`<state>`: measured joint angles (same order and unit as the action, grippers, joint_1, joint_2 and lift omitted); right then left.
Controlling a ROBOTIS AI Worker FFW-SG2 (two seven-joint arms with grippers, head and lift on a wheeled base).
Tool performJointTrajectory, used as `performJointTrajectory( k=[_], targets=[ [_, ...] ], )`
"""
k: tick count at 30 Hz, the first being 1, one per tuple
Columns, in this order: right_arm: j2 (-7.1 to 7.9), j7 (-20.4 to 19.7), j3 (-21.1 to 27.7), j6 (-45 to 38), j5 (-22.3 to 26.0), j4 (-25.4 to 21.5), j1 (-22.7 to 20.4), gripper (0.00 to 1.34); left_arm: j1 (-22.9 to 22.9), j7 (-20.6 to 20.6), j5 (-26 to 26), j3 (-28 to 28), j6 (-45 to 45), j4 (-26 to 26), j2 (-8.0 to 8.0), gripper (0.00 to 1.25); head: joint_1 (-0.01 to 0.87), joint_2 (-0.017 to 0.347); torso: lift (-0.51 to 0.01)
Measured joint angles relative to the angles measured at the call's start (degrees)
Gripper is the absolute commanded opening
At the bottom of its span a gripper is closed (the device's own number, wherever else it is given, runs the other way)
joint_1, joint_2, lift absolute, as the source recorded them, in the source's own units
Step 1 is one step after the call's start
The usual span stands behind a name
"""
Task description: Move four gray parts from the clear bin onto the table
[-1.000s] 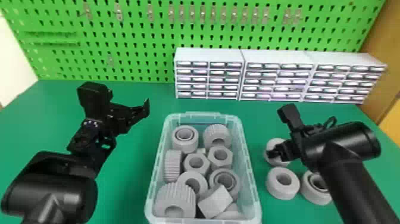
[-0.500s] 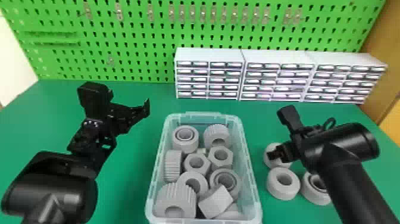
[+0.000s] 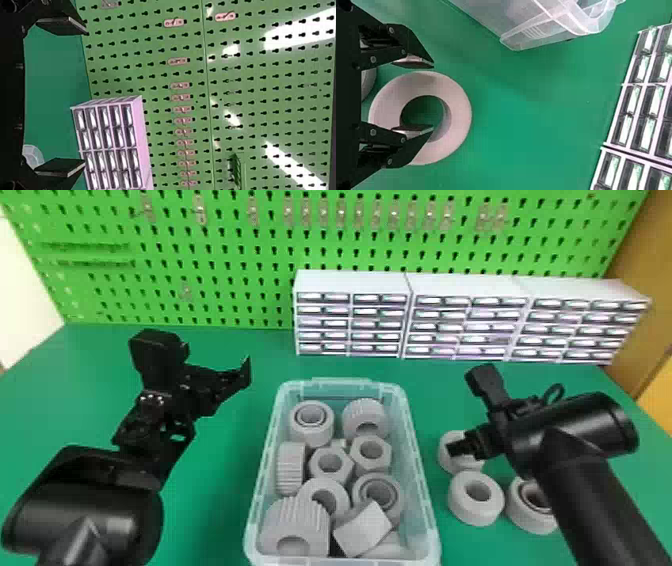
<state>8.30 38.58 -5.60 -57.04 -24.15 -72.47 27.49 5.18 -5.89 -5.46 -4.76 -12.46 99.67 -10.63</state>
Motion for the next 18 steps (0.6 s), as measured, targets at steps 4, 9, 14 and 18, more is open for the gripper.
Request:
performJointTrajectory(
  k=[4,9,14,18],
  targets=[
    [0.1,0.0,-0.5,-0.4,-0.7,-2.2,0.2,0.81,0.0,0.0,0.0,0.0,0.0,0.0,0.0,1.14,0.678,0.034,-0.05],
    [0.14,0.0,-1.6,-3.9,-0.9,-7.9,0.3,0.82,0.0,0.0,0.0,-0.1,0.0,0.0,0.0,1.14,0.678,0.034,-0.05],
    [0.25,0.1,-4.2,-10.7,-0.8,-15.6,0.9,0.82,-0.2,0.0,0.0,-0.1,0.0,0.0,0.05,1.14,0.678,0.034,-0.05],
    [0.12,0.1,-6.9,-14.7,-0.7,-20.5,1.5,0.82,-0.2,0.0,0.0,0.0,0.0,0.0,0.18,1.14,0.678,0.034,-0.05]
  ],
)
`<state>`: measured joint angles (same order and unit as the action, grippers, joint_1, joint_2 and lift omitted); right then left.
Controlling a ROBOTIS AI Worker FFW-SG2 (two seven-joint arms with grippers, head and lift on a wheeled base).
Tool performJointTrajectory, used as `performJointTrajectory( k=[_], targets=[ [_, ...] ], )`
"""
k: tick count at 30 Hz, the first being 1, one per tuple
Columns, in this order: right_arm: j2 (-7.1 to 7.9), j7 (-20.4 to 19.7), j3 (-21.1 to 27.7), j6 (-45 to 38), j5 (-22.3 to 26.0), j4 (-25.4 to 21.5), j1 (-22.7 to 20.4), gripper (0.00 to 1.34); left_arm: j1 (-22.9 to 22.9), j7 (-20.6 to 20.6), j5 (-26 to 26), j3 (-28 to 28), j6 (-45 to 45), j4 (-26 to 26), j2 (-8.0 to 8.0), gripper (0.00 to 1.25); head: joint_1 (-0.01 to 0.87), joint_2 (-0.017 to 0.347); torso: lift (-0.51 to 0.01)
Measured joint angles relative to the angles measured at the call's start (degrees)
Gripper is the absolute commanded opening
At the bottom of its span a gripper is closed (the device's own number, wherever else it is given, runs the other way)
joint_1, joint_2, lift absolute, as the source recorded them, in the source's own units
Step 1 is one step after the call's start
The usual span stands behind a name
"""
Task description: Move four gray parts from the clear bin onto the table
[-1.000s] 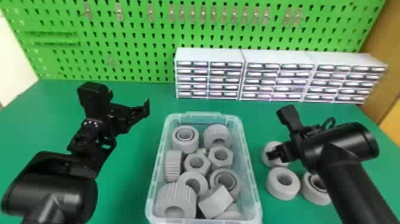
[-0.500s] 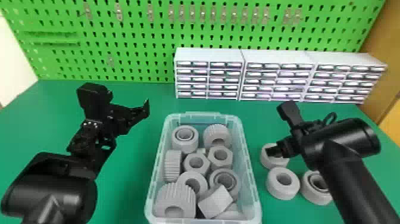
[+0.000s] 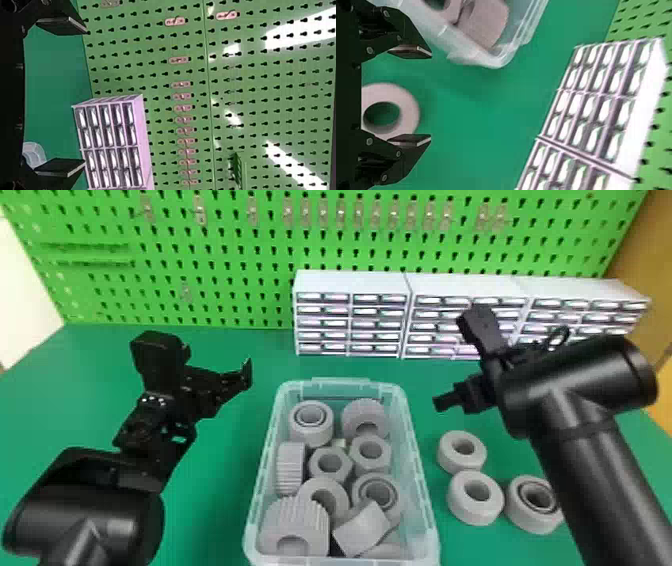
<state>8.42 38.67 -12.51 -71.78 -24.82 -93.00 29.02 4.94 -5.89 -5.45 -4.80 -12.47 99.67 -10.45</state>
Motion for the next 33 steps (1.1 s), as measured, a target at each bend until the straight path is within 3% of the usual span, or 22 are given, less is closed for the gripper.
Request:
performJointTrajectory(
  k=[5,12,21,33],
  targets=[
    [-0.53,0.0,-4.2,-3.7,0.0,-4.5,0.8,0.82,0.0,0.0,0.1,0.2,0.0,0.0,0.08,1.14,0.678,0.034,-0.05],
    [-1.11,0.0,-10.2,-5.8,1.3,-7.3,1.9,0.82,0.0,0.0,0.1,0.3,0.0,0.0,0.08,1.14,0.678,0.034,-0.05],
    [-1.77,0.0,-14.0,-6.9,4.4,-8.1,1.8,0.83,-0.2,0.0,0.1,0.7,0.0,0.1,0.24,1.14,0.678,0.034,-0.05],
    [-1.21,-0.1,-20.4,-6.8,8.6,-7.2,2.6,0.83,-0.1,0.0,0.3,0.9,0.0,0.1,0.43,1.14,0.678,0.034,-0.05]
  ],
)
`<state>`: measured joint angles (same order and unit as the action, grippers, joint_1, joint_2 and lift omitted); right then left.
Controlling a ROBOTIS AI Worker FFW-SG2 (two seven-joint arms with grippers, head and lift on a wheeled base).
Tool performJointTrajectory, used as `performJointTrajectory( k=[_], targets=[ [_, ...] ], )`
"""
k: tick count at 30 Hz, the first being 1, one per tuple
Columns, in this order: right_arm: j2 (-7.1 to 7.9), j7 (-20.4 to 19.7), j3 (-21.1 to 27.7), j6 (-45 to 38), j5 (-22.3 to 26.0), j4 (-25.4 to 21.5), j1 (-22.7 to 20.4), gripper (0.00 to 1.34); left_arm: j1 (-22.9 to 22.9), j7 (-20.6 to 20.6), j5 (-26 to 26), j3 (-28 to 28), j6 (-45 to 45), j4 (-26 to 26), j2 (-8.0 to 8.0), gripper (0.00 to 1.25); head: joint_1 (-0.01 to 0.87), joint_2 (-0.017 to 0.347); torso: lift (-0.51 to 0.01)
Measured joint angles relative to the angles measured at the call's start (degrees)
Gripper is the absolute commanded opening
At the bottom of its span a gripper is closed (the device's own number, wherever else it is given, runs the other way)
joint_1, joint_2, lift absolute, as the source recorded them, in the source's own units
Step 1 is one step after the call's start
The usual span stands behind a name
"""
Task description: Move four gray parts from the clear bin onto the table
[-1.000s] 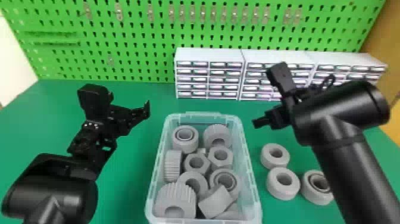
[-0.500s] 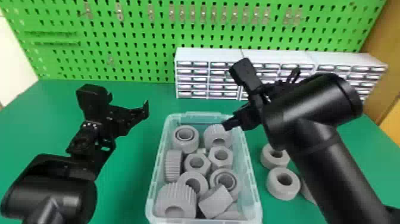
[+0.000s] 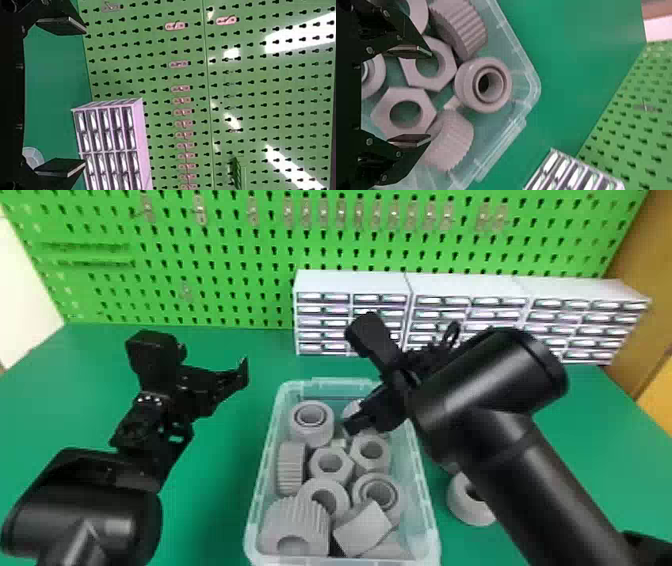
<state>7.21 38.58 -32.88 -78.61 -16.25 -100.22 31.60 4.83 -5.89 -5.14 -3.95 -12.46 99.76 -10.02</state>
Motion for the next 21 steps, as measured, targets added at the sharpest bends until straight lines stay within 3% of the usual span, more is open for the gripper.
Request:
performJointTrajectory(
  k=[21],
  targets=[
    [0.43,0.0,-1.5,-7.9,-1.1,2.3,-0.2,0.83,0.0,0.0,0.0,0.1,0.0,0.0,0.18,1.14,0.678,0.034,-0.05]
  ],
)
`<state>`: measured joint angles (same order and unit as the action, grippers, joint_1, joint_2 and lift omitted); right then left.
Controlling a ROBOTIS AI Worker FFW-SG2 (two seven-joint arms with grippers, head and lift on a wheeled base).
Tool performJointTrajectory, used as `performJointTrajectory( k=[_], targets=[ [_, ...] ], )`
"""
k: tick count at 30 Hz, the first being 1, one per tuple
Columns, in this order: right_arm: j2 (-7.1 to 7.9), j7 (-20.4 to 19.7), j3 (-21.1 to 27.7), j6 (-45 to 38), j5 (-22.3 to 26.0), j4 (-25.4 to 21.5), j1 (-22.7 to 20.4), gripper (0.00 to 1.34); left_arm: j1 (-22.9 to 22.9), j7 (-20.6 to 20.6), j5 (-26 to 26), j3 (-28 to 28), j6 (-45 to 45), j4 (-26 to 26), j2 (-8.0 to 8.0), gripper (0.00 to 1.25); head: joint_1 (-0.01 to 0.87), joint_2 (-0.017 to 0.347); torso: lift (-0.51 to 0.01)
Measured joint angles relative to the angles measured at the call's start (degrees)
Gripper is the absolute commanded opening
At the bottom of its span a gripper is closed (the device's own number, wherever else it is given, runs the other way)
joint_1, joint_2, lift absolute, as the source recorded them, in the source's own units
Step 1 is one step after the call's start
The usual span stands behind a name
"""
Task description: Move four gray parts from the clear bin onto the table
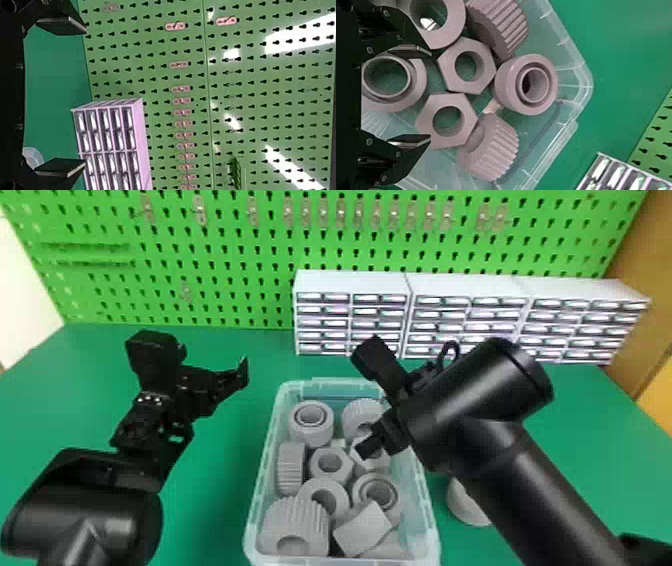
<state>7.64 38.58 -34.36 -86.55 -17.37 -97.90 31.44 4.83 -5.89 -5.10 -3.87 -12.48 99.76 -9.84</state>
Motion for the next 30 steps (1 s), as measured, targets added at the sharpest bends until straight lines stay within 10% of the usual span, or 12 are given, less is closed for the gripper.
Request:
performJointTrajectory(
  k=[30],
  targets=[
    [0.27,0.0,-1.2,1.4,1.2,3.0,0.6,0.83,0.9,-0.9,0.1,-0.7,-1.0,0.0,-0.26,1.14,0.678,0.034,-0.05]
  ],
)
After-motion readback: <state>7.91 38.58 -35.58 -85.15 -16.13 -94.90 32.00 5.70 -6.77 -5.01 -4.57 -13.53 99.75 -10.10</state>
